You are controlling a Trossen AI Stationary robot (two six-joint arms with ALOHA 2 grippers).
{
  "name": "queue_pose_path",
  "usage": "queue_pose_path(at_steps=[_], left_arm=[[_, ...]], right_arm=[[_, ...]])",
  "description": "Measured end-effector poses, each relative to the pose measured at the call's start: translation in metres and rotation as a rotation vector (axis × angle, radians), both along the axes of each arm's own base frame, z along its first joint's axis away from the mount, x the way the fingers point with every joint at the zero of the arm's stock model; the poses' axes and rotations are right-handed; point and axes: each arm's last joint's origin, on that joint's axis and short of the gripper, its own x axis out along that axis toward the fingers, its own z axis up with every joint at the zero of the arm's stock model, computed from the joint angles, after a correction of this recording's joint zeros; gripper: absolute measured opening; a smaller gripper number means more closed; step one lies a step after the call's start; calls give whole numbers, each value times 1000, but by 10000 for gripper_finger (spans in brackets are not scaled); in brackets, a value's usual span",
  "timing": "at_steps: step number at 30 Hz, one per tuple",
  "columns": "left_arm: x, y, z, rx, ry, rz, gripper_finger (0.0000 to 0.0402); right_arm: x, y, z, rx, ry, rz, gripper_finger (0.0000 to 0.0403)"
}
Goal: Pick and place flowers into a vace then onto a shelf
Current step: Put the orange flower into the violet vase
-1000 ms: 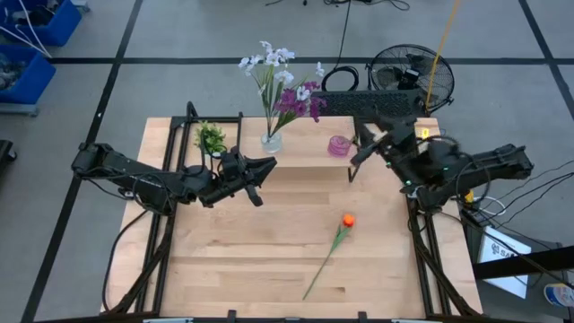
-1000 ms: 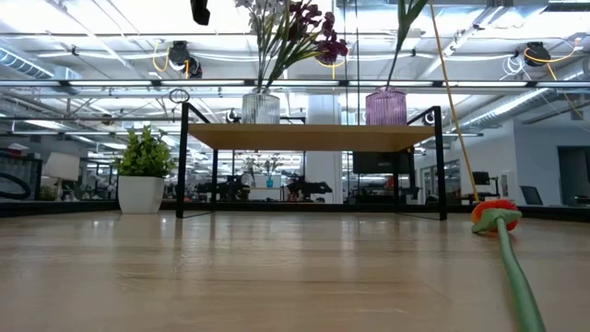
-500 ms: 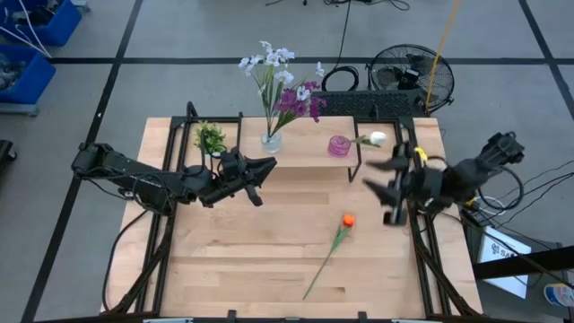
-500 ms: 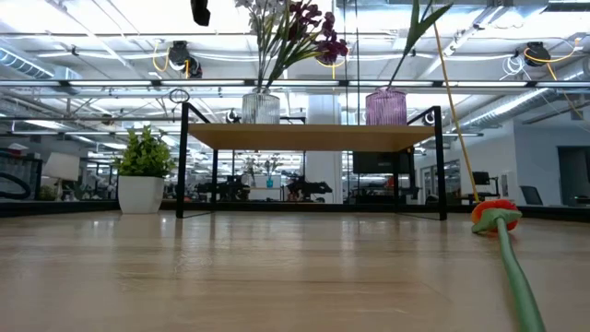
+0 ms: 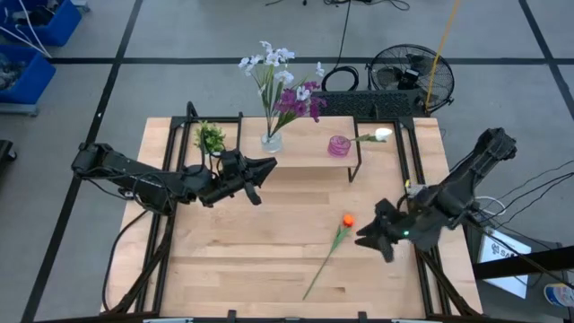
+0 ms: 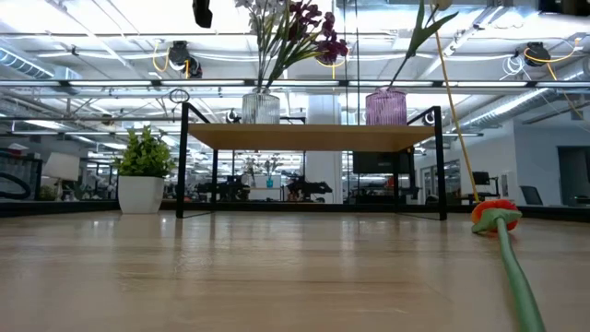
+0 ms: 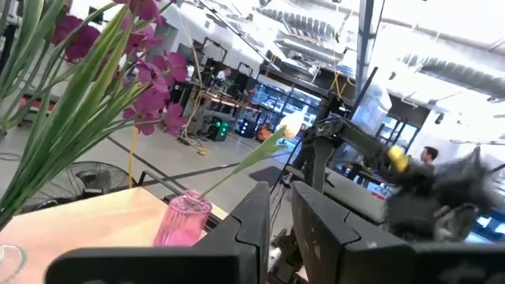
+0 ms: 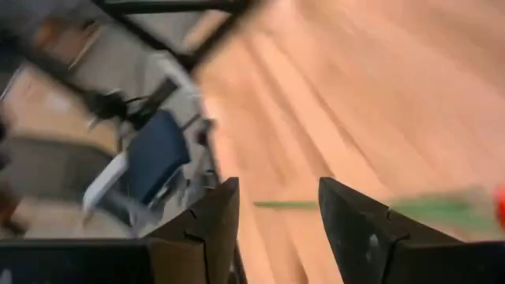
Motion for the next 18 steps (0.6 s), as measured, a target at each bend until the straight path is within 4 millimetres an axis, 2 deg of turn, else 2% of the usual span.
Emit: queue_pose_path(at_steps=[5,8,10,14,18], left_arm=[[0,0,0,-32,-13,-3,63],[0,0,0,-34,-14,-3,63],[0,0,0,-34,-14,-3,63],[0,0,0,-34,-14,-3,63],[0,0,0,-35,-14,-3,63]], right_arm=[[0,-7,-75,199,167,-244,169],[-7,-19,-122,271,226,-375,169],[-12,-30,-145,301,237,-451,169],[-20,-50,-175,336,182,-588,169],[-16,-60,-183,450,99,-603,169]])
